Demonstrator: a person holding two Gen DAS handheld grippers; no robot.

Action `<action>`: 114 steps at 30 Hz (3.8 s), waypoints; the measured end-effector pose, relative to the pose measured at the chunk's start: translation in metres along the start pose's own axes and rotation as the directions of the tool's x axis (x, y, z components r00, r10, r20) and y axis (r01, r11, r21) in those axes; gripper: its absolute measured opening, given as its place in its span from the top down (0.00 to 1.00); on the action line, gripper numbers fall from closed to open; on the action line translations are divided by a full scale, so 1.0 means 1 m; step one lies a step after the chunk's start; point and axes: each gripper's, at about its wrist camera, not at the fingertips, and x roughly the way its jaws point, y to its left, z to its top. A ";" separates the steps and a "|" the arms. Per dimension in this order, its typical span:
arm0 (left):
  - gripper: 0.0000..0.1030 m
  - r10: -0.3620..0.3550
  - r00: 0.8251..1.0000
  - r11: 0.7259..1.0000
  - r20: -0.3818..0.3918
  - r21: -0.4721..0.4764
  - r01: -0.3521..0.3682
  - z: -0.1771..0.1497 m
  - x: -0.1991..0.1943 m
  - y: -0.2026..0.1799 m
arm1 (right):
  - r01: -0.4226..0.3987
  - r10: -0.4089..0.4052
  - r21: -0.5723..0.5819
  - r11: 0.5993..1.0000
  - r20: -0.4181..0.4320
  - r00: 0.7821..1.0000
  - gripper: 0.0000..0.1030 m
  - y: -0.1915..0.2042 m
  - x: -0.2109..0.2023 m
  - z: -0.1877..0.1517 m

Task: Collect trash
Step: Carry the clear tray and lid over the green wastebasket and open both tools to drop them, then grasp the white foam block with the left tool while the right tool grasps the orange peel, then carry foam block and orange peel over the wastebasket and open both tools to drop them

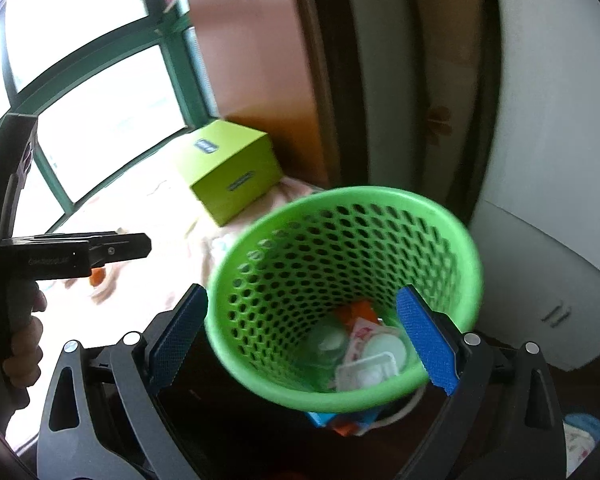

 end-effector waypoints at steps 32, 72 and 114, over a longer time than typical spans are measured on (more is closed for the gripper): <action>0.25 0.472 0.867 0.739 -0.160 -0.465 -0.488 -0.058 -0.029 0.332 | -0.270 0.244 -0.192 0.944 -0.148 0.958 0.09 0.178 0.084 0.012; 0.39 0.379 0.914 0.768 -0.143 -0.503 -0.397 -0.086 -0.031 0.369 | -0.474 0.352 -0.340 0.812 -0.363 0.863 0.44 0.310 0.190 -0.002; 0.39 0.293 0.956 0.881 0.014 -0.393 -0.264 -0.076 -0.081 0.260 | -0.402 0.347 -0.264 0.877 -0.230 0.909 0.68 0.246 0.126 0.015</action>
